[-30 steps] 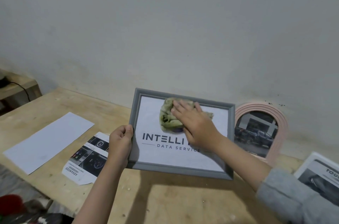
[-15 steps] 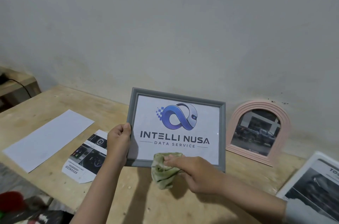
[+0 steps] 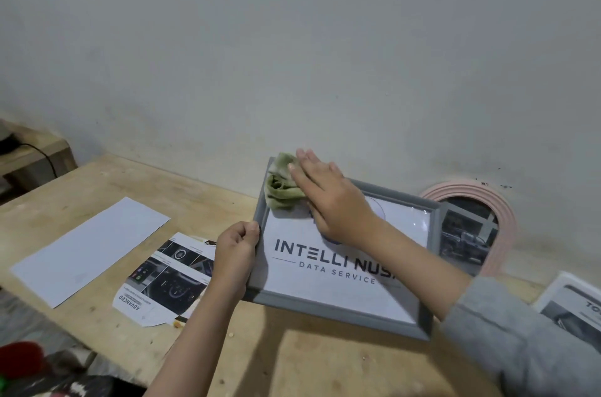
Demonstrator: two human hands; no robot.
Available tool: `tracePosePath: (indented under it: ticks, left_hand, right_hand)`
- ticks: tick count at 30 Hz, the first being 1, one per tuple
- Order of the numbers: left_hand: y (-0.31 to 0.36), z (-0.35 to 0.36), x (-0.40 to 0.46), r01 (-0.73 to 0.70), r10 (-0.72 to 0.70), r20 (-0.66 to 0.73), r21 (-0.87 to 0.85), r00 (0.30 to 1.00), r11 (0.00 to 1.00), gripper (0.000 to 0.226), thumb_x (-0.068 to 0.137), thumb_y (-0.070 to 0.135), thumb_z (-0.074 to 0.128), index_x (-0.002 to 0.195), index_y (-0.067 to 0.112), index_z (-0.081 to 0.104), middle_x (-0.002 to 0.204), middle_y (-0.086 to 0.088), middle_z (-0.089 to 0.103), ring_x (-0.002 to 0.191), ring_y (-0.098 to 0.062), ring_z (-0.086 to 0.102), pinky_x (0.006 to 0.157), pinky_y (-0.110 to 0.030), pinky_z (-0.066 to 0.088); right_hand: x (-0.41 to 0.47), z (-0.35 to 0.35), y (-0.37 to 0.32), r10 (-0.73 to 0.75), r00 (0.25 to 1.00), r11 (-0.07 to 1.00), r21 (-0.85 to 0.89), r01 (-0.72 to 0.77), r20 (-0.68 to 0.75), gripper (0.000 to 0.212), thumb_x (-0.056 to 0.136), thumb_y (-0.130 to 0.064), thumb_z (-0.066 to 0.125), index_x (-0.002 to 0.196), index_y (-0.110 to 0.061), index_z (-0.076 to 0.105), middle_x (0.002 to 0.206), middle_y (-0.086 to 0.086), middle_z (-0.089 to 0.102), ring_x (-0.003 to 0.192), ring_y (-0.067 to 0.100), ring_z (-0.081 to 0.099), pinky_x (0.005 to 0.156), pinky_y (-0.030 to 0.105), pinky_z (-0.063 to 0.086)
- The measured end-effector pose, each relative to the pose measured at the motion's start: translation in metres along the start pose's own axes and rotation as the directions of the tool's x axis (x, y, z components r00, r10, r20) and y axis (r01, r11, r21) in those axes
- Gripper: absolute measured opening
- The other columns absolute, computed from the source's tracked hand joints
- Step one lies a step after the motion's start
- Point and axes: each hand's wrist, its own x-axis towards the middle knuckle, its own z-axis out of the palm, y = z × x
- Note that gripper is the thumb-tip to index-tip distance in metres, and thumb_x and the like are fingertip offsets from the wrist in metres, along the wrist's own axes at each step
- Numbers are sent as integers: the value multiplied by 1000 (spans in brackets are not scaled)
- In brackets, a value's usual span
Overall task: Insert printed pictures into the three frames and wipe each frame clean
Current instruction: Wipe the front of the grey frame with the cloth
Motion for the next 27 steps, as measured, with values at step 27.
tracePosePath:
  ticks: [27]
  left_hand:
    - [2,-10,-12,146,-143,30,-143,989,979,38,92,26,56,63,4,44,53,-6,42,51,-15,38,51,-26,27]
  right_hand:
    - [-69,-6,-61,73,879,486,752,-444,472,28,91,-14,45,112,-10,63,97,-7,66,96,6,59,89,25,46]
